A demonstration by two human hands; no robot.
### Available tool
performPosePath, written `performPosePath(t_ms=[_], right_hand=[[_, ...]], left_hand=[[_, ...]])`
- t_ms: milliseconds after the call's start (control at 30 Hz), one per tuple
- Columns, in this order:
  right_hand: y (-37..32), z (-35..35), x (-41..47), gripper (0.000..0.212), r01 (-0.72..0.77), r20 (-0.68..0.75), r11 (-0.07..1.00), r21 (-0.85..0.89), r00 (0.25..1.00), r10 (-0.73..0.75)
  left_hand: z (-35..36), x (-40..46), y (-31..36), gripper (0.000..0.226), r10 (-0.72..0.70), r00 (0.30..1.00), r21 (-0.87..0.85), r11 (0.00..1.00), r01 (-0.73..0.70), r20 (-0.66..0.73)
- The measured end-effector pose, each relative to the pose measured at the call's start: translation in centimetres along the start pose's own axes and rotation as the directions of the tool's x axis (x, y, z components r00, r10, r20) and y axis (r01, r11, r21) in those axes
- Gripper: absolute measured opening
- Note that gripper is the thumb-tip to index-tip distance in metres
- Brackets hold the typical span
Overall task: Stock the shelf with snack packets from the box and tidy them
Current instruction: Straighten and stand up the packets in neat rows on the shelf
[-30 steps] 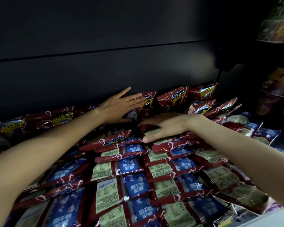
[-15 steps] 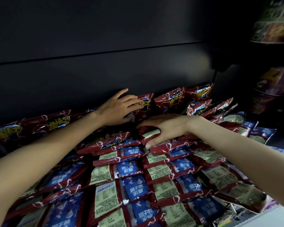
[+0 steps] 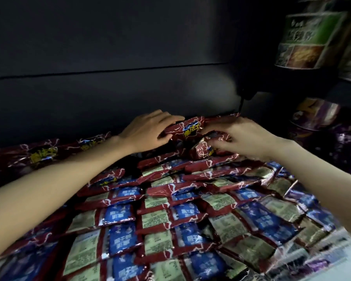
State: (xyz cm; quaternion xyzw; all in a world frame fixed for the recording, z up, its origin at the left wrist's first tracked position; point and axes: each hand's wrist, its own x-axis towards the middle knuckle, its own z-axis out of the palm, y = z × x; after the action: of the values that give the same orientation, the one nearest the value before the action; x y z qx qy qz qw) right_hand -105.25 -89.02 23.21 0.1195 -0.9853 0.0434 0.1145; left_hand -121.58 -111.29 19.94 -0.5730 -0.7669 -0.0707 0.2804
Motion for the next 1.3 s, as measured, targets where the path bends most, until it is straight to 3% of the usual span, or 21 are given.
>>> performPosePath(t_ms=[167,267,333,433,467,567,600,667,700,900,1133,1300], right_hand=[[4.5,1.0,0.1,0.041,-0.036,0.063,0.99,0.135,0.998,0.027],[4.4,1.2,1.4,0.045,-0.06,0.225,0.979,0.195,0.974,0.014],[3.9,1.5,2.2,0.059,-0.069,0.374,0.977,0.202,0.927,-0.012],[3.0,2.0,2.3,0.072,-0.027,0.485,0.975,0.222,0.87,-0.086],[2.9,2.0,2.1,0.067,-0.052,0.524,0.971,0.232,0.848,-0.08],[3.1,2.3,1.6,0.025,-0.13,0.641,0.959,0.253,0.764,-0.066],[3.3,2.5,1.4,0.032,-0.103,0.638,0.957,0.27,0.764,-0.098],[3.5,2.9,1.0,0.071,-0.058,0.604,0.949,0.31,0.783,-0.149],[3.3,2.7,1.0,0.076,-0.058,0.598,0.946,0.32,0.787,-0.154],[3.7,2.7,0.8,0.073,-0.05,0.571,0.95,0.308,0.809,-0.143],[3.6,2.9,1.5,0.071,-0.052,0.611,0.954,0.294,0.778,-0.146],[4.9,2.0,0.2,0.06,0.035,0.373,0.951,0.307,0.915,-0.155]], left_hand=[[3.7,2.2,-0.2,0.064,-0.029,0.968,0.236,0.971,-0.031,0.25],[4.8,2.8,0.1,0.066,0.007,0.972,0.266,0.961,-0.071,0.235],[5.1,2.9,0.2,0.072,0.013,0.969,0.339,0.936,-0.099,0.246],[5.5,2.9,-0.5,0.08,0.013,0.954,0.537,0.824,-0.181,0.301],[5.6,2.9,-0.7,0.082,0.052,0.952,0.558,0.8,-0.22,0.301],[6.4,3.1,-1.6,0.085,0.21,0.904,0.523,0.757,-0.392,0.374],[6.8,3.0,-1.9,0.084,0.229,0.894,0.509,0.756,-0.412,0.385],[7.5,2.8,-2.1,0.073,0.217,0.909,0.503,0.775,-0.383,0.357],[7.8,2.8,-2.2,0.07,0.198,0.913,0.503,0.783,-0.366,0.357],[8.8,3.7,-2.7,0.083,0.192,0.895,0.539,0.74,-0.402,0.404],[7.9,2.5,-4.1,0.073,0.254,0.885,0.517,0.735,-0.439,0.391],[6.7,3.7,-2.7,0.05,0.306,0.925,0.417,0.828,-0.374,0.224]])
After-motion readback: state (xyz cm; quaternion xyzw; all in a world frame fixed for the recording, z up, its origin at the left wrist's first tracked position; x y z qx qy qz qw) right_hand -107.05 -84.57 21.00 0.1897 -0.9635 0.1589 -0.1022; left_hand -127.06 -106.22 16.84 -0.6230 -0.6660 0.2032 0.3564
